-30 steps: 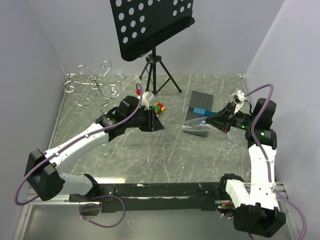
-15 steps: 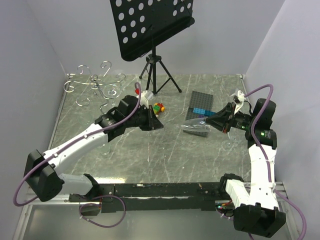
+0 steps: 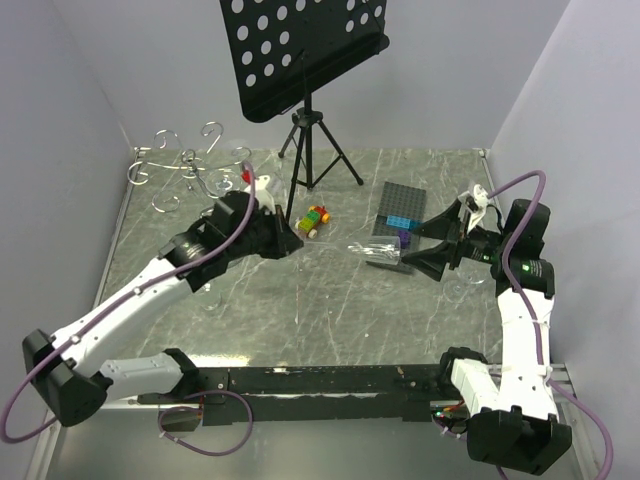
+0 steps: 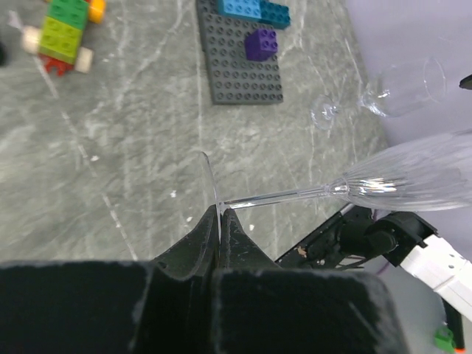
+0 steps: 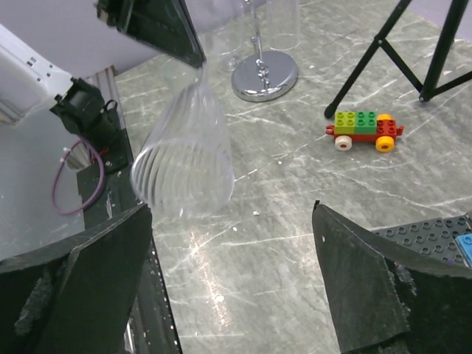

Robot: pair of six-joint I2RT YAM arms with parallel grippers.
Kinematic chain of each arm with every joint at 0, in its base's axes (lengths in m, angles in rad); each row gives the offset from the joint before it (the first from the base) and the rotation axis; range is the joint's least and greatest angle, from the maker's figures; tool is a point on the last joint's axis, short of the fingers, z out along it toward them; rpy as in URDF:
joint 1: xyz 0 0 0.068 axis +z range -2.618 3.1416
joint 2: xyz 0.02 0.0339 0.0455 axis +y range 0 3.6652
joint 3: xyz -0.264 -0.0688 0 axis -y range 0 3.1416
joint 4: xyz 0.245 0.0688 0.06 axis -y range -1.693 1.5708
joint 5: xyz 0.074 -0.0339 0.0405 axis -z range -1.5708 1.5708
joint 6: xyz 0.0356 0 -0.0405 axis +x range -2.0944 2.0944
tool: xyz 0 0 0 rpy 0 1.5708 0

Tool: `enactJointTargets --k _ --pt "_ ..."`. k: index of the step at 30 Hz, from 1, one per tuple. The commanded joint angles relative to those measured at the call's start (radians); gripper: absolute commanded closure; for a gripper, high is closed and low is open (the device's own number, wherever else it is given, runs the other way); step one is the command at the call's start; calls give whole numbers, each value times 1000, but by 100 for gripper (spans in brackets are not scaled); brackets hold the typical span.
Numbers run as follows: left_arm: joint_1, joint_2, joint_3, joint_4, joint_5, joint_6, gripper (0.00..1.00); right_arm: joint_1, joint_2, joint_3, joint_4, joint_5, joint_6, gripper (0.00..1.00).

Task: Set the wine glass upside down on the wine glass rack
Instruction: Turn the wine glass upside down at the wine rack.

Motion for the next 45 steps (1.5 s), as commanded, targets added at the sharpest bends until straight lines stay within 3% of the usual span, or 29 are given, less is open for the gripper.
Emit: enactJointTargets --k 1,11,26,45 --pt "6 -78 70 -98 -80 44 99 -5 -23 56 -81 -57 -142 4" --pt "8 -167 127 -268 -183 109 99 -19 -30 70 -148 -133 -216 1" --pt "8 -236 317 -397 -325 282 99 -33 -29 46 -91 -141 -168 0" --pt "8 -314 388 -241 -532 532 99 -33 -9 18 -34 -114 -125 0"
